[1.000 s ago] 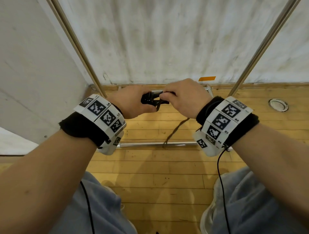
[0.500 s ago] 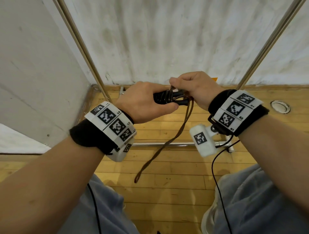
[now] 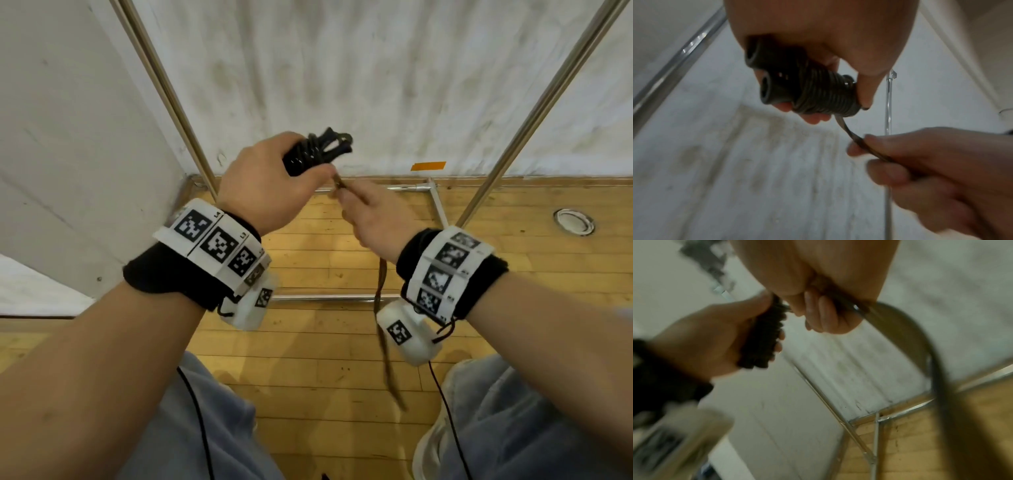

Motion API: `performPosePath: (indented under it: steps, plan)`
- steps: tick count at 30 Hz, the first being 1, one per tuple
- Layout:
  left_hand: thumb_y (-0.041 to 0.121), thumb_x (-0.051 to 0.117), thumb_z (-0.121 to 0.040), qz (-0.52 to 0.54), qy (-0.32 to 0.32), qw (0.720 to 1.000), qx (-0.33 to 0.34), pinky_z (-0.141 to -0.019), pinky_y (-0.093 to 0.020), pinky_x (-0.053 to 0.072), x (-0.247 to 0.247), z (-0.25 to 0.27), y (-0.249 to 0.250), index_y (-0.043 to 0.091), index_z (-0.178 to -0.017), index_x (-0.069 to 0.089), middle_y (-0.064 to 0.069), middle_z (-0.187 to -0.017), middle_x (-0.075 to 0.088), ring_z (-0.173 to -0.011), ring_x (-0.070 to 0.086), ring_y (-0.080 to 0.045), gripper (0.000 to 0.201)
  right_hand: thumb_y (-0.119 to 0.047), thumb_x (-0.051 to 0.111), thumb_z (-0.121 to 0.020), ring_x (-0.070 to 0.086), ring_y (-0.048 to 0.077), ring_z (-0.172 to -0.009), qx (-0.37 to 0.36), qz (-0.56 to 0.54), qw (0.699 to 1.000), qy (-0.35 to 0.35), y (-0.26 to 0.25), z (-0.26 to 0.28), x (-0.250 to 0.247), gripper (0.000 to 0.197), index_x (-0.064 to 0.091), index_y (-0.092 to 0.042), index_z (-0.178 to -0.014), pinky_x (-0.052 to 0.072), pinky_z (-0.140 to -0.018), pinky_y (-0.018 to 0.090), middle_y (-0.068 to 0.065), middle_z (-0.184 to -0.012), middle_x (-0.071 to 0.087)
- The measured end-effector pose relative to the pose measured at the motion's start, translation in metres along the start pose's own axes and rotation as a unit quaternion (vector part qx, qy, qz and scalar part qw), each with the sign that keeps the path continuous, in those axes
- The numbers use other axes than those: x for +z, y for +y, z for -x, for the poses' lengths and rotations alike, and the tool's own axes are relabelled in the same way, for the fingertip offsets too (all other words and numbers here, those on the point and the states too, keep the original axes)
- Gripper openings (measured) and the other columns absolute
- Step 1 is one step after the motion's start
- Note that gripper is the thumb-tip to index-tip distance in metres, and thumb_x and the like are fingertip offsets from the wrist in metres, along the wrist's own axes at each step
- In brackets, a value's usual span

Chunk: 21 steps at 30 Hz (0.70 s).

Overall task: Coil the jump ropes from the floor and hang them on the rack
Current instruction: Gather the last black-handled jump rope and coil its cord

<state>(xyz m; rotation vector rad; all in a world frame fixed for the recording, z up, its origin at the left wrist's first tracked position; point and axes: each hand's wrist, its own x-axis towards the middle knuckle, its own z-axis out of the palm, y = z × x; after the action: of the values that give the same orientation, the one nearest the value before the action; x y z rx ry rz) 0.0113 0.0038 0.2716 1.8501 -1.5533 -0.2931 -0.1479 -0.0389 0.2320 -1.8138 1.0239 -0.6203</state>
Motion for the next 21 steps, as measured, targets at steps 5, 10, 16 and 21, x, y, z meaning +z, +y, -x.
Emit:
performPosePath:
  steps: [5,10,16,21]
  plan:
    - [0.06,0.056,-0.084,-0.188,-0.038,0.981,-0.01,-0.068,-0.031,0.047,0.003,-0.009,-0.022,0.03,-0.116,0.056,0.005,-0.097,0.066,-0.086,0.061,-0.02,0.044,-0.03,0.044,-0.098,0.046,0.007,-0.058,-0.045,0.247,0.966,-0.065,-0.005,0.003,-0.002,0.018,0.055,-0.021,-0.086,0.031,-0.053,0.02,-0.01,-0.065,0.049]
    - [0.056,0.061,-0.083,-0.236,-0.164,0.958,-0.001,-0.067,-0.032,0.047,0.012,-0.007,-0.023,0.034,-0.103,0.056,0.008,-0.088,0.062,-0.082,0.06,-0.018,0.03,-0.032,0.042,-0.098,0.046,0.01,-0.061,-0.111,0.349,0.928,-0.074,-0.012,-0.001,-0.012,0.018,0.051,-0.025,-0.084,0.029,-0.052,0.025,-0.01,-0.067,0.047]
    - [0.071,0.06,-0.071,-0.17,-0.177,0.967,0.072,-0.061,-0.026,0.046,0.015,-0.004,-0.011,0.042,-0.099,0.057,0.019,-0.076,0.059,-0.074,0.058,-0.006,0.04,-0.03,0.052,-0.094,0.048,0.001,-0.057,-0.118,0.168,0.978,0.029,-0.015,-0.014,-0.03,0.023,0.064,-0.017,-0.079,0.035,-0.053,0.011,-0.011,-0.062,0.053]
    - [0.07,0.063,-0.068,-0.082,-0.13,0.988,0.026,-0.053,-0.025,0.044,0.015,0.0,-0.008,0.034,-0.089,0.068,0.011,-0.065,0.063,-0.06,0.059,-0.004,0.042,-0.029,0.063,-0.088,0.04,0.003,-0.043,-0.073,-0.01,0.997,0.031,-0.017,-0.016,-0.031,0.021,0.071,-0.017,-0.073,0.034,-0.045,0.013,-0.012,-0.048,0.049]
